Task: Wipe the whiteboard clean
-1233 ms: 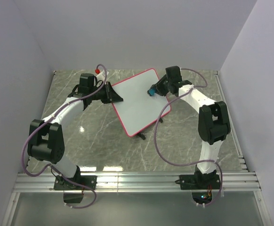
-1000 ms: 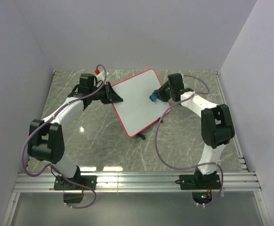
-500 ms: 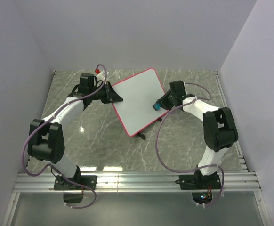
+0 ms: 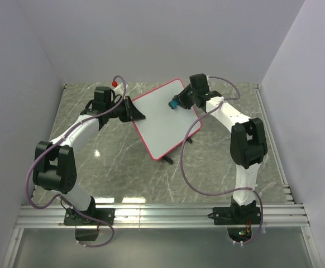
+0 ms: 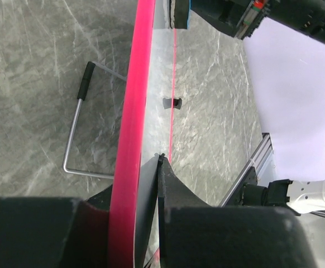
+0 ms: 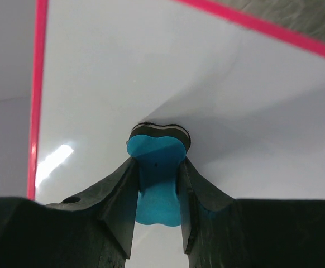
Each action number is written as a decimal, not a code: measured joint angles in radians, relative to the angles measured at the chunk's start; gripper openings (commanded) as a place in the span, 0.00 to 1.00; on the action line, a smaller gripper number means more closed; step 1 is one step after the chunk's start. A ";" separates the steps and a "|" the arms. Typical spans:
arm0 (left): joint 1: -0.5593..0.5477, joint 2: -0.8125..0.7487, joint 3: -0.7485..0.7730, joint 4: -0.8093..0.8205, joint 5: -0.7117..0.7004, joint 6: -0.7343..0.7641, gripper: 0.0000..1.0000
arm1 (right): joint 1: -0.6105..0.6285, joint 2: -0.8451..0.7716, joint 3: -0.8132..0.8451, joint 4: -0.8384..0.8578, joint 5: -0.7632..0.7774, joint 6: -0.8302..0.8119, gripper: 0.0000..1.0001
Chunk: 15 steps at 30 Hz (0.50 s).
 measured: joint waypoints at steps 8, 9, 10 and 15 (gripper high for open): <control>0.004 0.005 0.002 -0.013 0.000 -0.019 0.00 | 0.079 -0.107 -0.187 0.135 -0.004 0.047 0.00; 0.004 0.006 0.005 -0.014 0.000 -0.017 0.00 | 0.089 -0.135 -0.241 0.160 -0.009 0.056 0.00; 0.004 0.008 0.006 -0.016 0.000 -0.015 0.00 | 0.095 -0.167 -0.303 0.185 -0.014 0.066 0.00; 0.004 0.013 0.015 -0.016 0.006 0.014 0.00 | 0.071 -0.248 -0.489 0.233 -0.045 0.085 0.00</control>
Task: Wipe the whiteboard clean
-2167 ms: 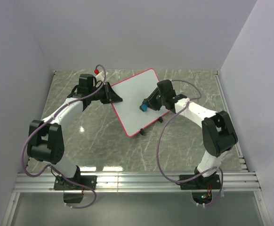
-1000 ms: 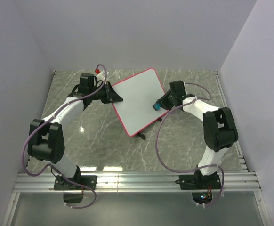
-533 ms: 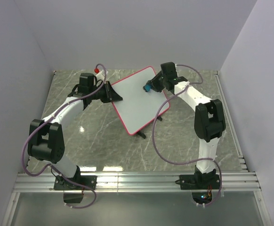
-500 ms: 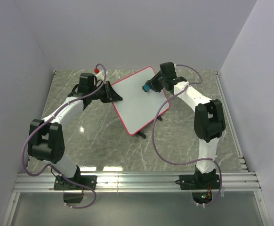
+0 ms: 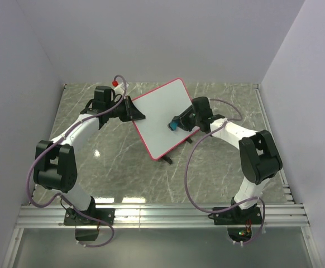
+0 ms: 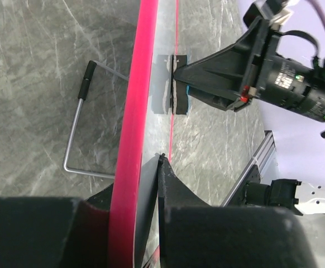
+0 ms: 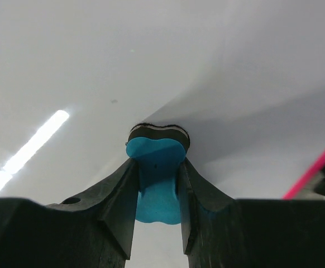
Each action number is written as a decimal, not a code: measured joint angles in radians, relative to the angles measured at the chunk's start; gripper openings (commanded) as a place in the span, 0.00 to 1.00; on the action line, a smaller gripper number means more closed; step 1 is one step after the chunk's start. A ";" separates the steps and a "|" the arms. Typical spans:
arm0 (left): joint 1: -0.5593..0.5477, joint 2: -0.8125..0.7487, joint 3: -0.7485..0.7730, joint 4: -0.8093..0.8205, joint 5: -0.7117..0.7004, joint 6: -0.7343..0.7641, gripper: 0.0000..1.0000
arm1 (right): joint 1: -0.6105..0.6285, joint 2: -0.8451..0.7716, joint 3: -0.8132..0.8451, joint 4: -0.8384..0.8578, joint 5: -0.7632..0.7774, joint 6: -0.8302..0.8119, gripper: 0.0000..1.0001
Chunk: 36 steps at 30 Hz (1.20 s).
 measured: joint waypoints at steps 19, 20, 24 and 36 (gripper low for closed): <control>-0.008 0.000 0.005 0.001 0.000 0.018 0.00 | -0.080 0.234 0.488 -0.213 0.018 -0.035 0.00; -0.009 0.000 0.007 -0.001 0.000 0.018 0.00 | -0.068 0.235 0.499 -0.211 0.017 -0.029 0.00; -0.009 0.000 0.008 -0.010 -0.006 0.009 0.00 | -0.031 0.223 0.489 -0.184 0.015 0.000 0.00; -0.010 -0.001 0.008 -0.008 -0.002 0.019 0.00 | -0.144 0.097 0.108 -0.086 0.005 0.037 0.00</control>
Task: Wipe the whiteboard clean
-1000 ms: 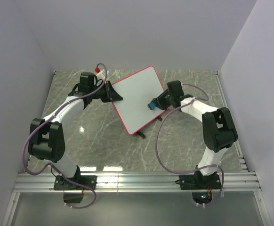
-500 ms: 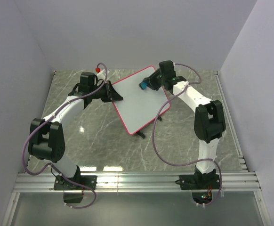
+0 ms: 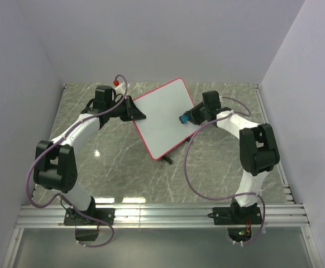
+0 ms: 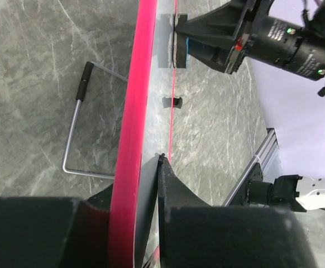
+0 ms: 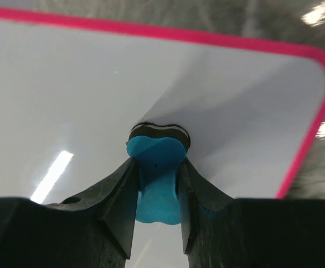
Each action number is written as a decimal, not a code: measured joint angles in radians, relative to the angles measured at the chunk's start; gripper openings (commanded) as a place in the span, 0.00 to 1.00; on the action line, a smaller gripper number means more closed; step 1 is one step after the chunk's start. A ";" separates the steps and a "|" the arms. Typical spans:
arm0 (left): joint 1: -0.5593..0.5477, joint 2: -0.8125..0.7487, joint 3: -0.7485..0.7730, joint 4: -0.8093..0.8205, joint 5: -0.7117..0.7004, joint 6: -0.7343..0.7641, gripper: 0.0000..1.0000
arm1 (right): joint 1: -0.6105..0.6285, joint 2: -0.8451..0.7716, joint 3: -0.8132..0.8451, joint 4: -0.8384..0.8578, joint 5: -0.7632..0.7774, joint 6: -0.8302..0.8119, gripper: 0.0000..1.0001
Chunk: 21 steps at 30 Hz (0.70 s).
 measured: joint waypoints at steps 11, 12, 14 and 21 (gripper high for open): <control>-0.011 0.000 0.008 -0.003 -0.004 0.031 0.00 | -0.027 -0.021 -0.011 -0.089 0.036 -0.064 0.00; -0.016 -0.001 0.010 -0.007 -0.005 0.037 0.00 | -0.028 -0.027 0.000 -0.121 0.043 -0.084 0.00; -0.030 -0.006 0.010 -0.013 -0.006 0.048 0.00 | -0.039 -0.047 0.014 -0.181 0.060 -0.137 0.02; -0.048 -0.052 -0.010 -0.027 -0.050 0.070 0.00 | -0.137 -0.249 -0.051 -0.288 0.129 -0.294 0.98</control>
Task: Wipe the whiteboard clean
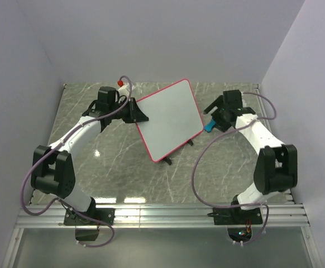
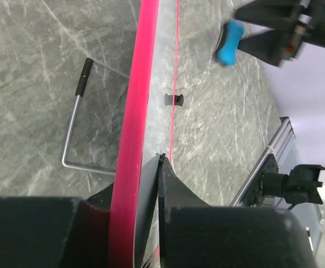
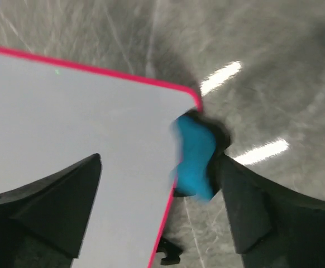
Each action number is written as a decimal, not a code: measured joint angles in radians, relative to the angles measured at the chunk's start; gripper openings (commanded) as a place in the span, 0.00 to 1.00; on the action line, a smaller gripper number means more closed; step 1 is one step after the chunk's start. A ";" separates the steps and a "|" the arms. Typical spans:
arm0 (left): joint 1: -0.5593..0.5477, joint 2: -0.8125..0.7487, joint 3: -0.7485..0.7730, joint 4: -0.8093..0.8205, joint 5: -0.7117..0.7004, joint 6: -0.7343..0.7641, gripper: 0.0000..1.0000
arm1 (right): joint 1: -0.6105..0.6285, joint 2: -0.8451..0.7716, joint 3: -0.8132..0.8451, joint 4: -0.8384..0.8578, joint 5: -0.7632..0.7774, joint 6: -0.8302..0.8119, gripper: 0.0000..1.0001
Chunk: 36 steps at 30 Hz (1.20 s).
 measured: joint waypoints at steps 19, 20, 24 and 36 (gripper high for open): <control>-0.040 -0.268 -0.282 0.144 -0.246 -0.087 0.10 | -0.069 -0.252 -0.346 -0.059 0.034 -0.110 1.00; -0.042 -0.275 -0.295 0.158 -0.261 -0.091 0.11 | -0.071 -0.254 -0.346 -0.059 0.034 -0.111 1.00; -0.060 -0.300 -0.331 0.195 -0.309 -0.105 0.15 | -0.076 -0.259 -0.346 -0.059 0.034 -0.122 1.00; -0.163 -0.307 -0.342 0.142 -0.608 -0.085 0.50 | -0.114 -0.261 -0.346 -0.059 0.028 -0.138 1.00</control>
